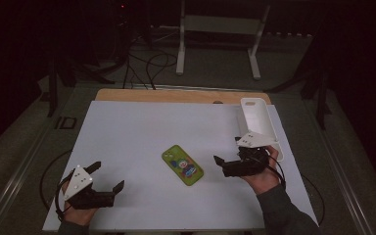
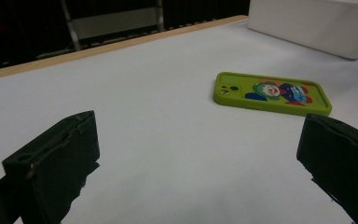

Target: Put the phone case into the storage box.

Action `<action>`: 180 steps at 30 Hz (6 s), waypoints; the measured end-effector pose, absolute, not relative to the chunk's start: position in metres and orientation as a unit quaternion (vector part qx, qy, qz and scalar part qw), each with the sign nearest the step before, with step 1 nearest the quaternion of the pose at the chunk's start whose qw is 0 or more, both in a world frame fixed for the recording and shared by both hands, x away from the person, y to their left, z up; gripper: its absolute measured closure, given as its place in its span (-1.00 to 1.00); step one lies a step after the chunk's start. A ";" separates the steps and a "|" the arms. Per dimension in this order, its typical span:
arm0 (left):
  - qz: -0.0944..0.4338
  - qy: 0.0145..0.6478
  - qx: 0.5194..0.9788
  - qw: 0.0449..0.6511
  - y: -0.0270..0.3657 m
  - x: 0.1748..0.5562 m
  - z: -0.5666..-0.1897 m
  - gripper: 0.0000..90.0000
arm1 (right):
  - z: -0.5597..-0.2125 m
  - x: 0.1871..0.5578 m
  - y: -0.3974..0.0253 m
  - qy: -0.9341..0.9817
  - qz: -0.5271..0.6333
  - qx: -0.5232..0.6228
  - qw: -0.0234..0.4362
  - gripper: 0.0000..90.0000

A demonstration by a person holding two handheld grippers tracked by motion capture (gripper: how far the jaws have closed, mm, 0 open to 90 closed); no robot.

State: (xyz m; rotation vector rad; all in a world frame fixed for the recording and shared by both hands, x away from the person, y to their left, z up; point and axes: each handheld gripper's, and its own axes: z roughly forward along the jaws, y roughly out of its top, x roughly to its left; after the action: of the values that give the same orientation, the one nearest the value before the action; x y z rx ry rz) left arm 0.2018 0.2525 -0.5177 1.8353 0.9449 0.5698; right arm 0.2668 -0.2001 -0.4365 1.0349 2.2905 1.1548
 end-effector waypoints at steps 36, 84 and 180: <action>0.236 0.386 0.755 0.475 0.254 0.202 -0.518 -1.00 | -0.419 0.307 -0.141 0.856 0.350 0.337 0.177 -0.84; 0.235 0.393 0.752 0.475 0.257 0.203 -0.519 -1.00 | -0.441 0.346 -0.069 0.912 0.245 0.298 0.138 -0.84; 0.234 0.393 0.753 0.472 0.260 0.202 -0.519 -1.00 | -0.523 0.369 -0.025 0.931 0.133 0.337 0.047 -0.84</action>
State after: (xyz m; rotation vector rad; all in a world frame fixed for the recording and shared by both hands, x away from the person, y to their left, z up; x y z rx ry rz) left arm 0.2022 0.2597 -0.5188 1.8450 0.9636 0.5739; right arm 0.3695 -0.0254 -0.5225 1.0291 2.8391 0.4071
